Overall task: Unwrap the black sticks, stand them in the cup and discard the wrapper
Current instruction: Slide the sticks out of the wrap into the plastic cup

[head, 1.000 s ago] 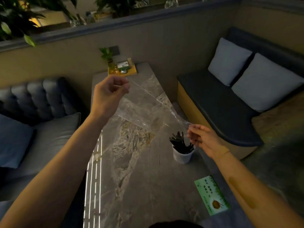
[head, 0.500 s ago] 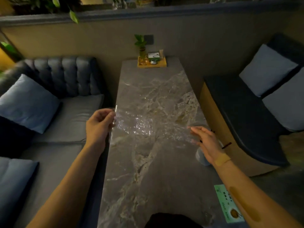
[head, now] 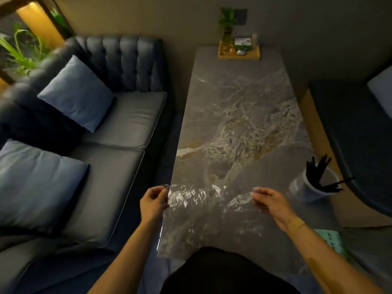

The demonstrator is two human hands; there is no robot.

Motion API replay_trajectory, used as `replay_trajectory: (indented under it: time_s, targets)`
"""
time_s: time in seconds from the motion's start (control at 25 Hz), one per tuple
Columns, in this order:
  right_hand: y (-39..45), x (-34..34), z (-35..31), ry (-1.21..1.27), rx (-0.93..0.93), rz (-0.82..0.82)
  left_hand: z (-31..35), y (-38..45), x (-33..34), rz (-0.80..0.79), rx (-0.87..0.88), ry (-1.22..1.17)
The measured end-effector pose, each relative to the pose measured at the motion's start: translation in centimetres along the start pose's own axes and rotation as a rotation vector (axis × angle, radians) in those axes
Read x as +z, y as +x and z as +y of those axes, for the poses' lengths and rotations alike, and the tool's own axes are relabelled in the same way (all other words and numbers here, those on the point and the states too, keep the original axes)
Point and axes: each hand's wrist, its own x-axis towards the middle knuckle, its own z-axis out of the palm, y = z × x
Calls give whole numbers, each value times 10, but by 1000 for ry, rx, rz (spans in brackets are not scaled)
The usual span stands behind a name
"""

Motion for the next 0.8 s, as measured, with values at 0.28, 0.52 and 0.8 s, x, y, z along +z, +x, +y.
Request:
replay_trajectory:
  time_s: [0.28,0.52,0.8]
  targets:
    - [6,8,53,28,92,91,-50,13,-21,-106,-105,140]
    - [2,14,83,-93,198,223,-73,24,-19,-271,-71,565]
    - [13,17,99,-327,107,300,-84,27,-20,-289,-4,672]
